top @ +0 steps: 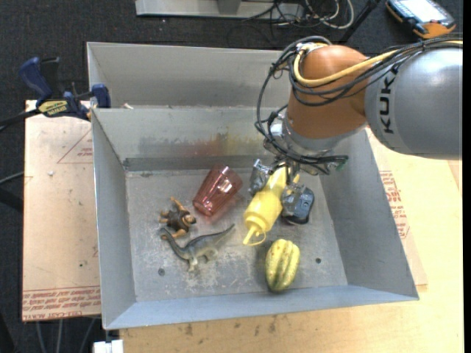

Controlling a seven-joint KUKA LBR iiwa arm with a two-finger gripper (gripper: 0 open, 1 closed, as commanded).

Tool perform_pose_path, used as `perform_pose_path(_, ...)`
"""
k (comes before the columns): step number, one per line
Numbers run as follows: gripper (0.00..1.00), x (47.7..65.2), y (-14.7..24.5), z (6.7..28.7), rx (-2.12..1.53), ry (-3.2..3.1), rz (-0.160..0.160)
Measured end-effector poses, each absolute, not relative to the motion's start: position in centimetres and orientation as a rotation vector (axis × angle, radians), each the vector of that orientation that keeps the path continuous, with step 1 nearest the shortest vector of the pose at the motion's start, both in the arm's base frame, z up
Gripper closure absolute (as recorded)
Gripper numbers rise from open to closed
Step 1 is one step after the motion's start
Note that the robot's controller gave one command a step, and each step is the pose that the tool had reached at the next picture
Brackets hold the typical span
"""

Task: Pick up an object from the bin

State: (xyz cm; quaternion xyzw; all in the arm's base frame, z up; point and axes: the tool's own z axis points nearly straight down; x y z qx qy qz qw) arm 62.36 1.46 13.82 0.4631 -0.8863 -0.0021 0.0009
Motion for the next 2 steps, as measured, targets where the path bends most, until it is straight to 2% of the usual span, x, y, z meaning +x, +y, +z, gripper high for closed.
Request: perform_pose_path(2,1.00,62.5,1.4,18.0,1.456,-2.787,-0.002)
